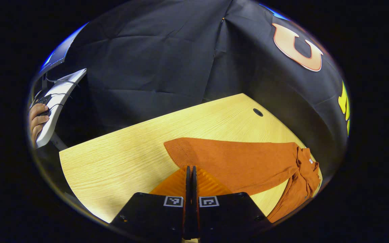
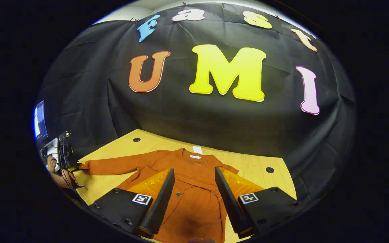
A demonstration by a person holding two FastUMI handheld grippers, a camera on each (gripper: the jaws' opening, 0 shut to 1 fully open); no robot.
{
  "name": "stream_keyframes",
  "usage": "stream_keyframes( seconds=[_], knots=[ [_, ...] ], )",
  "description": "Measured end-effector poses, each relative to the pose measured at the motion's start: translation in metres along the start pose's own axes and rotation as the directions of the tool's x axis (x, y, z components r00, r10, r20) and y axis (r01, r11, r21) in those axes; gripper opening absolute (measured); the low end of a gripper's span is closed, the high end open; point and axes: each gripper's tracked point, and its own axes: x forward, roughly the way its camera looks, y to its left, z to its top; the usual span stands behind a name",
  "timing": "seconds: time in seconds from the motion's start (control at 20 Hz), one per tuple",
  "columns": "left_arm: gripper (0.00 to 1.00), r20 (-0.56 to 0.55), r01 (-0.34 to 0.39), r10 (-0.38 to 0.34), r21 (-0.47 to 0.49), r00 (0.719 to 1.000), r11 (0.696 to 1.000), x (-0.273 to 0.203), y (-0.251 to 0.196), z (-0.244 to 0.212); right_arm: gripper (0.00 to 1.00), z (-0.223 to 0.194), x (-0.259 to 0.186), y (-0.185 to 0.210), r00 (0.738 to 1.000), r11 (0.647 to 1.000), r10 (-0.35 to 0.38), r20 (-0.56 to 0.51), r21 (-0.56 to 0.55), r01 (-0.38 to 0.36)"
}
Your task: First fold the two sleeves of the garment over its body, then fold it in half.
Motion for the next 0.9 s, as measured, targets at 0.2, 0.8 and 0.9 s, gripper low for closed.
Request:
stream_keyframes(
  seconds=[0.2, 0.8, 0.9],
  knots=[
    [0.03, 0.065, 0.084, -0.082, -0.027, 0.995, 0.996, -0.007, -0.034, 0.042, 0.79, 0.010, 0.001, -0.008, 1.000, 0.999, -0.002, 0.013, 0.032, 0.002],
    [0.03, 0.163, 0.385, -0.434, 0.265, 0.886, 0.884, -0.050, -0.243, 0.177, 0.79, -0.017, -0.047, -0.053, 0.992, 0.985, -0.108, 0.067, 0.146, 0.097],
    [0.03, 0.150, 0.432, -0.498, 0.330, 0.854, 0.840, -0.062, -0.292, 0.185, 0.79, -0.022, -0.054, -0.066, 0.988, 0.975, -0.138, 0.063, 0.185, 0.124]
  ],
)
